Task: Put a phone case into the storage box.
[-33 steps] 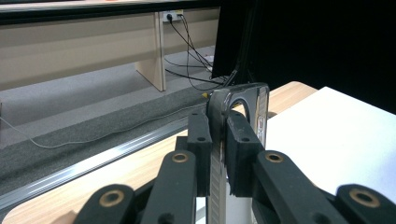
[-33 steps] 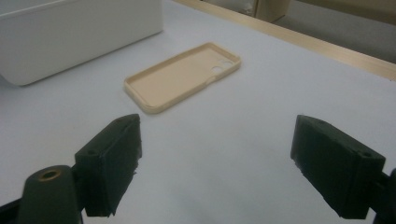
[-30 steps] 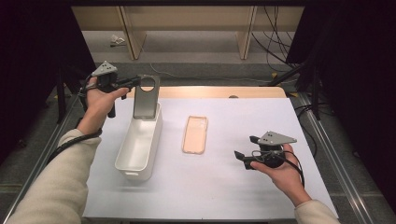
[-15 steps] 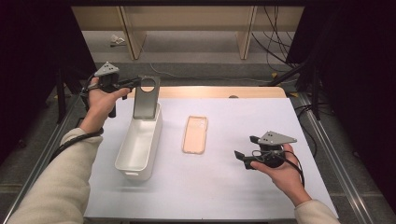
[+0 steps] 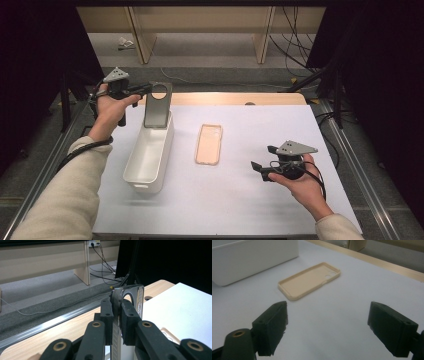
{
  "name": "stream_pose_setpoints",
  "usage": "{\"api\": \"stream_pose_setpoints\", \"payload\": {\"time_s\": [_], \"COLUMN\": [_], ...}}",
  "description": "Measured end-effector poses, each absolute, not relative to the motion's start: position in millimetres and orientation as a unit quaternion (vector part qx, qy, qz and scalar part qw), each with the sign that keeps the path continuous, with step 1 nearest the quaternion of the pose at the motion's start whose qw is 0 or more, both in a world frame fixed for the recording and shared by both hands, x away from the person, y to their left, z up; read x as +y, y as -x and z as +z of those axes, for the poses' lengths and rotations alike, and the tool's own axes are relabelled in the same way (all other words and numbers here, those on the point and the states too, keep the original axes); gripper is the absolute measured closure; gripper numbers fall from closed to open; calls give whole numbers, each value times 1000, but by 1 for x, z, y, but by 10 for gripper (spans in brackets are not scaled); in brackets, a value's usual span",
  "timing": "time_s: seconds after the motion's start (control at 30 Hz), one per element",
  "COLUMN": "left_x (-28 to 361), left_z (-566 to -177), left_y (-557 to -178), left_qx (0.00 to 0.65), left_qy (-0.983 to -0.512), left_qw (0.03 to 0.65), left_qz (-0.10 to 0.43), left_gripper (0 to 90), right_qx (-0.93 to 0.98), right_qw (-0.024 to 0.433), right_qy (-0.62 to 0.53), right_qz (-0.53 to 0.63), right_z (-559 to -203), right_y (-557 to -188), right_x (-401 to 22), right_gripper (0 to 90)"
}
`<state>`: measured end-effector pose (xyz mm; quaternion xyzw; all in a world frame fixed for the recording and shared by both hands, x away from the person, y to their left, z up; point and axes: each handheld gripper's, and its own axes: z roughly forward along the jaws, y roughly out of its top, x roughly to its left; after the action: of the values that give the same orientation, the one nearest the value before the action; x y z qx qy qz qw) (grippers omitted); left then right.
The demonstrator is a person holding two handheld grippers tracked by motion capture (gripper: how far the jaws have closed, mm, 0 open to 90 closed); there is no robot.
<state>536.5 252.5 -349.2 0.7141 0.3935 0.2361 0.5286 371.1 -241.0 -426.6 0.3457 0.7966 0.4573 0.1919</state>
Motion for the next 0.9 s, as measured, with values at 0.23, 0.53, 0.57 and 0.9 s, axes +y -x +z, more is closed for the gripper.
{"api": "stream_pose_setpoints", "payload": {"time_s": [0.23,0.53,0.57,0.9], "left_x": [255,256,257,257], "left_z": [-355,-364,-365,-369], "left_y": [-539,-540,-540,-542], "left_qx": [402,409,411,415], "left_qy": [-713,-714,-713,-714], "left_qw": [525,520,520,517], "left_qz": [233,229,228,226], "left_gripper": [816,815,815,815], "right_qx": [797,797,797,797], "right_qw": [192,191,191,191], "right_qy": [-346,-346,-346,-346], "right_qz": [457,457,457,457], "right_z": [-427,-427,-427,-427], "right_y": [-371,-371,-371,-371], "right_x": [-241,-241,-241,-241], "right_gripper": [173,174,174,175]}}
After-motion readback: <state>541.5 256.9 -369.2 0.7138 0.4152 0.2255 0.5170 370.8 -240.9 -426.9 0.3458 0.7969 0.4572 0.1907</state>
